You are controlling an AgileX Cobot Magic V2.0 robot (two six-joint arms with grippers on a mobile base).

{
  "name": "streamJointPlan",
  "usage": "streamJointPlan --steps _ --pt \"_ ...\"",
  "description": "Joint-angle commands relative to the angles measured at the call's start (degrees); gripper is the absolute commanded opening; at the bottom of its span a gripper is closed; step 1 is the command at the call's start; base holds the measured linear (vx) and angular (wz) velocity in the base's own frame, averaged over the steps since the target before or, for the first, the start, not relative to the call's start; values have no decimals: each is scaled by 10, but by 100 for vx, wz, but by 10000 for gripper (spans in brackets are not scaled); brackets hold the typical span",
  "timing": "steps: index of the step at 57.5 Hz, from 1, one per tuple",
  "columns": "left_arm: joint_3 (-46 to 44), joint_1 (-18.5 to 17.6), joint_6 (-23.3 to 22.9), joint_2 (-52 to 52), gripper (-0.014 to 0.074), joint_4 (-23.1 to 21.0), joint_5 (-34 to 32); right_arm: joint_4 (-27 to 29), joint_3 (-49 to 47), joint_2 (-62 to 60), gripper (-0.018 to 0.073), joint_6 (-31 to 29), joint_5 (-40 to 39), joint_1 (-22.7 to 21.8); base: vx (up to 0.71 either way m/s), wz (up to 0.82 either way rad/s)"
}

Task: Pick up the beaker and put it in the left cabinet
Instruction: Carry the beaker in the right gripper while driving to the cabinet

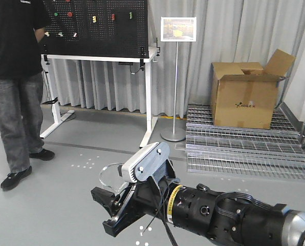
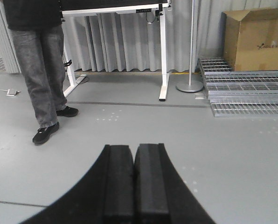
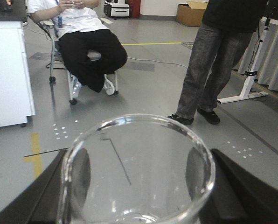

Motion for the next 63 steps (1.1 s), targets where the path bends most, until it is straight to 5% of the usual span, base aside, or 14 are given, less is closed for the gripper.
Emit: streamJointPlan --steps 1,63 --pt "-5 -1 -2 -11 4 -3 -46 14 -17 -30 19 0 -40 -2 58 0" --pt "-5 -1 -2 -11 4 -3 -46 14 -17 -30 19 0 -38 -2 53 -9"
